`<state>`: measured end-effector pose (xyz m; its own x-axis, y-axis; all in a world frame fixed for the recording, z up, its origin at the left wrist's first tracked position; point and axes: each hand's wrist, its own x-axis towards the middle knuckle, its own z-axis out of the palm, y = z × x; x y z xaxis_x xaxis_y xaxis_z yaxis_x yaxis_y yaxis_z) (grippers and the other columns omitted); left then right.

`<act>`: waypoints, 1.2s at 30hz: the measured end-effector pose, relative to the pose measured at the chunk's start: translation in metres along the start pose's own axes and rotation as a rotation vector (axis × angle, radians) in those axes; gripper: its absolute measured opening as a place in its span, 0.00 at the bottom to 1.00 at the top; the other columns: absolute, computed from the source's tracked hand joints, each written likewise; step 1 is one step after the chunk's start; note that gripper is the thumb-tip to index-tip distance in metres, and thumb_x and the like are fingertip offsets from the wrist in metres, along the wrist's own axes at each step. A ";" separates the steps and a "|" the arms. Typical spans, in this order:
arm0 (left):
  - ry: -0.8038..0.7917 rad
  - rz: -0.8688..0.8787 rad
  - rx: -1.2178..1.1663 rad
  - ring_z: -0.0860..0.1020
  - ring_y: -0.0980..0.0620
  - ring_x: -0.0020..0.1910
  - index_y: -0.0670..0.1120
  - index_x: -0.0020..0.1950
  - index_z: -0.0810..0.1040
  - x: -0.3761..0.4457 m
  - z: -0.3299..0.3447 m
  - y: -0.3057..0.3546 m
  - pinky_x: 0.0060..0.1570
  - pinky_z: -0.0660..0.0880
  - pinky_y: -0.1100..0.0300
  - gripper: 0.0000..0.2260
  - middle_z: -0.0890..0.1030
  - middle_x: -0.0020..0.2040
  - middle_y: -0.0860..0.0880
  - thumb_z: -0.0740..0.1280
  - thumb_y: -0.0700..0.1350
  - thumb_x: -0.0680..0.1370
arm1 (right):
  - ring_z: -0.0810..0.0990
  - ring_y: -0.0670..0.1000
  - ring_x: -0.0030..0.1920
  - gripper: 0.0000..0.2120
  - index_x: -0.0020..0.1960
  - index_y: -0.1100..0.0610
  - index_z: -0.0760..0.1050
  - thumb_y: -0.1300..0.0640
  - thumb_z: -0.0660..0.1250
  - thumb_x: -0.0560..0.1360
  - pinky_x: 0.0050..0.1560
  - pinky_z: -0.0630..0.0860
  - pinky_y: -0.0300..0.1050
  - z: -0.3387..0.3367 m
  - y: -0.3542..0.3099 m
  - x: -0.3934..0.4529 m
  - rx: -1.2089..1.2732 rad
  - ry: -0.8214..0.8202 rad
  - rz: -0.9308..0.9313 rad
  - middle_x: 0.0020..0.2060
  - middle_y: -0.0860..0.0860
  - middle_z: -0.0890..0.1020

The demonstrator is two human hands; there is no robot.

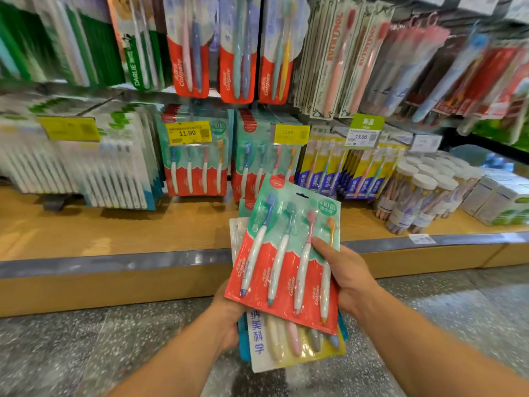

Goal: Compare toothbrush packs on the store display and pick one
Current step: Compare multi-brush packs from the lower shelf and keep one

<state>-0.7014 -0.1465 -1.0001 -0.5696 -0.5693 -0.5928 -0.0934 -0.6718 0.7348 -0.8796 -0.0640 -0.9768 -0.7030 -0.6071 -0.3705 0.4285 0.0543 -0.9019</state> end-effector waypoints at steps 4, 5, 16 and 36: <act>-0.039 0.021 -0.115 0.81 0.47 0.22 0.40 0.37 0.80 0.000 -0.012 0.008 0.21 0.79 0.57 0.18 0.82 0.28 0.42 0.63 0.45 0.84 | 0.86 0.69 0.53 0.17 0.59 0.62 0.81 0.55 0.77 0.74 0.56 0.81 0.71 0.019 -0.003 0.002 -0.125 0.009 -0.001 0.48 0.65 0.87; -0.063 0.031 -0.149 0.79 0.49 0.19 0.39 0.35 0.80 0.003 -0.016 0.012 0.18 0.76 0.60 0.21 0.81 0.25 0.43 0.61 0.45 0.85 | 0.86 0.69 0.53 0.17 0.59 0.62 0.80 0.55 0.77 0.75 0.56 0.81 0.71 0.025 -0.006 0.004 -0.147 0.010 -0.005 0.49 0.66 0.87; -0.049 0.090 -0.221 0.81 0.48 0.23 0.41 0.40 0.78 0.033 -0.055 0.027 0.24 0.80 0.57 0.11 0.81 0.29 0.43 0.64 0.39 0.82 | 0.87 0.61 0.42 0.13 0.60 0.62 0.80 0.63 0.74 0.76 0.47 0.85 0.59 0.068 -0.018 0.030 -0.243 -0.037 -0.109 0.50 0.62 0.88; 0.303 0.310 0.102 0.87 0.37 0.42 0.47 0.58 0.82 0.034 -0.099 0.033 0.40 0.84 0.46 0.16 0.88 0.45 0.41 0.77 0.37 0.72 | 0.80 0.51 0.32 0.10 0.53 0.58 0.76 0.63 0.69 0.73 0.31 0.76 0.42 0.057 -0.063 0.100 -0.289 0.073 -0.217 0.39 0.55 0.80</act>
<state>-0.6434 -0.2353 -1.0286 -0.3199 -0.8597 -0.3983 -0.0451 -0.4061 0.9127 -0.9443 -0.1728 -0.9445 -0.8031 -0.5713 -0.1696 0.0946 0.1587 -0.9828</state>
